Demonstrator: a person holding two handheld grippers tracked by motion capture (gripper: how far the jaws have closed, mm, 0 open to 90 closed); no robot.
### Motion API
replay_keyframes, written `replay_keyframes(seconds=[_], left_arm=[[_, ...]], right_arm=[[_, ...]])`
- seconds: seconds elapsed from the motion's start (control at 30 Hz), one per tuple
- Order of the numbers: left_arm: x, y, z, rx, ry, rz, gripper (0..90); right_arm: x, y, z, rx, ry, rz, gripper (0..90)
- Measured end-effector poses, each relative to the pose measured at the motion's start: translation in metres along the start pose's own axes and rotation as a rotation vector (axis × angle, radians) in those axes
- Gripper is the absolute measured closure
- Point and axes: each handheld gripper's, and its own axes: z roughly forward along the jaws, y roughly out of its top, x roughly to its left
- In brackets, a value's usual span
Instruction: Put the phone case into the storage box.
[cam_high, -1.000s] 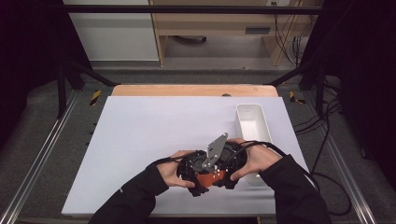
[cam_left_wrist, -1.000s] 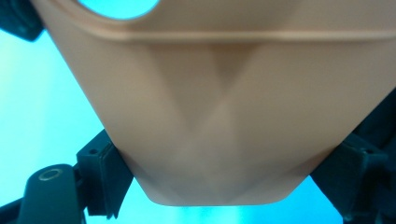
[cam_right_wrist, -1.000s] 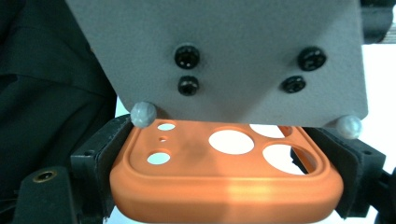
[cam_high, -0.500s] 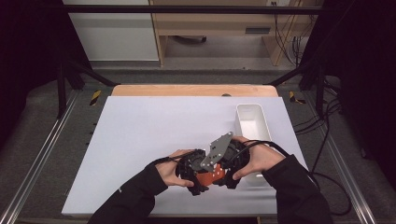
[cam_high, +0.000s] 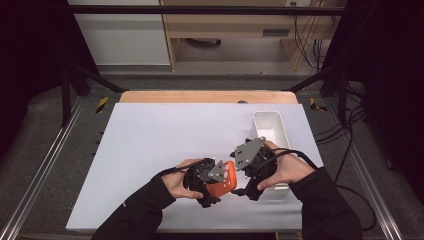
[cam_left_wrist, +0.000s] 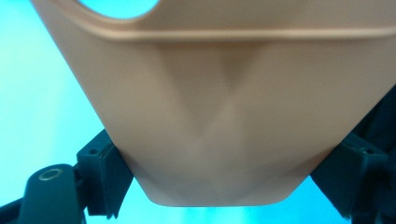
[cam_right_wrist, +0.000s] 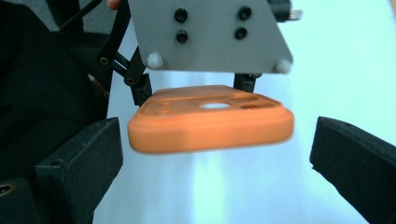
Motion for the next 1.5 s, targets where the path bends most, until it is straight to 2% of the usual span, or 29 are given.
replay_keyframes(seconds=[0.17,0.2,0.4,0.83,0.97,1.2,1.5], left_arm=[[0.001,-0.003,-0.003,-0.016,0.002,-0.003,15.6],[0.001,-0.005,-0.005,-0.027,0.006,-0.003,15.6],[0.001,-0.012,-0.007,-0.061,0.011,-0.011,15.6],[0.003,-0.021,-0.008,-0.110,0.012,-0.033,15.6],[0.004,-0.024,-0.009,-0.145,0.007,-0.047,15.6],[0.004,-0.028,-0.011,-0.179,0.006,-0.060,15.6],[0.005,-0.028,-0.014,-0.208,0.004,-0.060,15.6]], right_arm=[[0.001,-0.003,-0.004,-0.023,-0.010,0.013,2.1],[0.001,-0.005,-0.006,-0.044,-0.021,0.021,2.2],[0.003,-0.011,-0.009,-0.085,-0.038,0.037,2.2],[0.004,-0.020,-0.009,-0.150,-0.050,0.056,2.4],[0.005,-0.024,-0.008,-0.173,-0.056,0.067,2.4],[0.006,-0.029,-0.005,-0.200,-0.061,0.085,2.2],[0.007,-0.035,0.000,-0.232,-0.059,0.103,2.3]])
